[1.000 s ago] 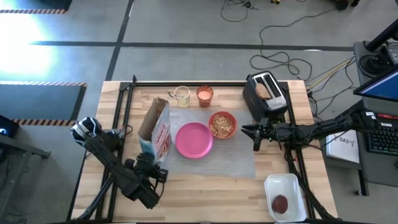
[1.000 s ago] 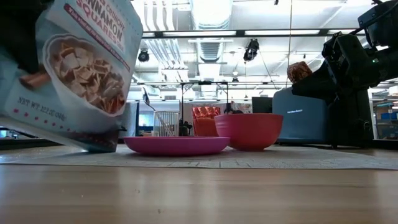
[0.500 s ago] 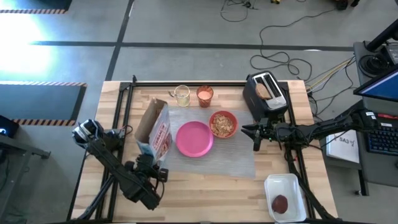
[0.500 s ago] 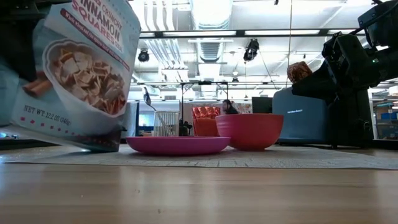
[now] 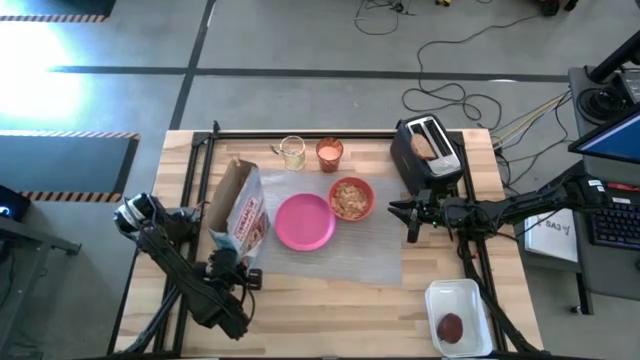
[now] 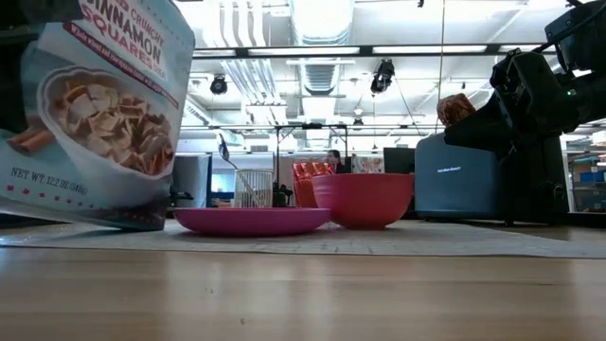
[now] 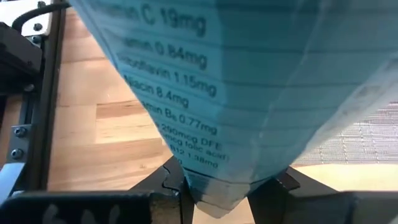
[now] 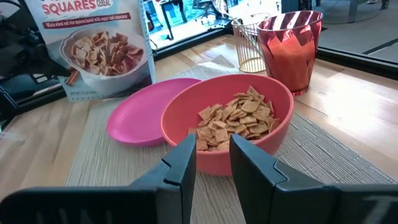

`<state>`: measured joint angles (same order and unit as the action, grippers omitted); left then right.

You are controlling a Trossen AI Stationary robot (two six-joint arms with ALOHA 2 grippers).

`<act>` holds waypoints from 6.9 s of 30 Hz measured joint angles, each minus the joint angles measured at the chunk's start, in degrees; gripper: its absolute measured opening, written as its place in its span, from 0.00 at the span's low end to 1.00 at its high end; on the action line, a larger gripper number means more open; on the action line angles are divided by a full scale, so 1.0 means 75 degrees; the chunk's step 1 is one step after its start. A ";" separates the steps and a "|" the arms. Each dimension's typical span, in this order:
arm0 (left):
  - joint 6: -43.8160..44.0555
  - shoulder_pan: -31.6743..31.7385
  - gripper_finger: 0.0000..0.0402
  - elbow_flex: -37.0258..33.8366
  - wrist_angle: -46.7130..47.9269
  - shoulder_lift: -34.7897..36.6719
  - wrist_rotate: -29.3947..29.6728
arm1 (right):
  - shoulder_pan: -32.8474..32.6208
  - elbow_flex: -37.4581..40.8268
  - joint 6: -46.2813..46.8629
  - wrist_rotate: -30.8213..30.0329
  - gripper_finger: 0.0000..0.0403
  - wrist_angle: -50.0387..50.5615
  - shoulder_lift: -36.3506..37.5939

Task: Arrange a breakfast setting
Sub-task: Pour the cereal from the cereal box into the red bowl

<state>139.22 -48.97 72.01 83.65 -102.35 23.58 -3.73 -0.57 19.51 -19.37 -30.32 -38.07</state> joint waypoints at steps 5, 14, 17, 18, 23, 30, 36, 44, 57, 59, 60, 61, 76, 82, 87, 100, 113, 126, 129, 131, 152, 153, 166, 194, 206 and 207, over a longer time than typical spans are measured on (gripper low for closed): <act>0.0003 0.0020 0.23 0.0371 0.0751 -0.0012 -0.0012 | 0.0000 -0.0001 -0.0003 0.0002 0.21 0.0002 0.0001; 0.0078 0.0015 0.23 0.0326 0.0812 -0.0498 -0.0182 | 0.0002 0.0002 -0.0003 0.0002 0.21 0.0002 -0.0002; 0.0090 0.0000 0.23 0.0463 0.0831 -0.0609 -0.0080 | 0.0000 -0.0001 0.0000 0.0002 0.21 0.0002 -0.0002; 0.0095 0.0001 0.23 0.0497 0.0830 -0.0589 -0.0032 | 0.0003 0.0002 0.0000 0.0002 0.21 -0.0001 -0.0002; 0.0085 0.0059 0.23 0.0460 0.0858 -0.0369 0.0267 | 0.0000 0.0000 -0.0001 0.0001 0.21 0.0000 -0.0002; 0.0025 0.0220 0.23 0.0325 0.0854 -0.0101 0.0834 | 0.0000 -0.0001 -0.0003 0.0002 0.21 -0.0001 -0.0002; -0.0033 0.0383 0.23 0.0038 0.0856 0.0237 0.1348 | 0.0000 0.0002 0.0000 0.0001 0.21 -0.0001 0.0001; -0.0052 0.0431 0.23 -0.0121 0.0853 0.0437 0.1503 | 0.0003 0.0002 -0.0003 0.0002 0.21 0.0002 0.0001; -0.0032 0.0298 0.23 0.0323 0.0046 -0.0258 0.0716 | 0.0002 0.0002 -0.0003 0.0002 0.21 0.0001 0.0001; -0.0009 0.0245 0.23 0.0323 -0.0180 -0.0371 0.0724 | 0.0003 -0.0001 0.0000 0.0002 0.21 0.0000 0.0001; 0.0009 0.0227 0.23 0.0323 -0.0210 -0.0422 0.0724 | 0.0002 0.0000 -0.0001 0.0001 0.21 0.0000 0.0001; 0.0020 0.0212 0.23 0.0323 -0.0242 -0.0458 0.0731 | 0.0003 0.0002 0.0000 0.0000 0.21 0.0002 0.0001; -0.0072 0.0146 0.44 0.0349 -0.1043 -0.0835 0.0391 | 0.0003 0.0002 0.0000 0.0002 0.21 0.0002 0.0001; -0.0158 -0.0016 0.63 0.0671 -0.0528 -0.0836 0.1136 | 0.0000 0.0002 0.0000 0.0002 0.21 0.0000 0.0001; -0.0154 -0.0156 0.72 0.1031 -0.0015 -0.0836 0.1572 | 0.0003 -0.0001 0.0000 0.0002 0.21 0.0000 0.0001; -0.0032 -0.0216 0.75 0.1445 0.0849 -0.0831 0.2147 | 0.0001 0.0002 0.0000 0.0002 0.21 0.0002 0.0001; 0.0100 -0.0195 0.76 0.1437 0.0855 -0.0831 0.2202 | 0.0000 0.0000 0.0000 0.0001 0.21 0.0002 0.0001; 0.0204 -0.0029 0.77 0.1338 0.0852 -0.0828 0.2158 | 0.0001 0.0002 0.0000 0.0001 0.21 0.0001 0.0001; 0.0248 -0.0020 0.77 0.1338 0.0852 -0.0828 0.2192 | 0.0000 -0.0001 0.0000 0.0000 0.21 0.0000 0.0001; 0.0251 -0.0020 0.77 0.1327 0.0850 -0.0828 0.2252 | 0.0001 0.0001 0.0000 0.0002 0.21 -0.0001 0.0001; -0.0513 0.0442 0.65 0.0481 0.0849 -0.0828 0.2056 | 0.0001 0.0002 -0.0002 0.0000 0.21 0.0000 0.0001; -0.0522 0.0450 0.61 0.0478 0.0863 -0.0828 0.1990 | 0.0000 -0.0001 -0.0003 0.0002 0.21 0.0001 0.0001; -0.0492 0.0395 0.02 0.0379 0.0848 -0.0828 0.2418 | 0.0001 -0.0001 -0.0002 0.0002 0.21 0.0002 0.0000; 0.0157 0.0352 0.00 -0.0294 0.0827 -0.0374 0.3236 | 0.0001 -0.0001 -0.0002 0.0000 0.21 0.0001 0.0001; 0.0172 0.1169 0.00 -0.1917 0.0850 0.0952 0.3558 | 0.0003 -0.0001 -0.0003 0.0002 0.21 0.0002 0.0001; 0.0172 0.1267 0.00 -0.2061 0.0850 0.1072 0.3571 | 0.0003 -0.0001 -0.0003 0.0002 0.21 0.0002 0.0001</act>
<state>140.51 -39.47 56.55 90.02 -94.31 50.37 -3.70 -0.58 19.49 -19.36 -30.30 -38.06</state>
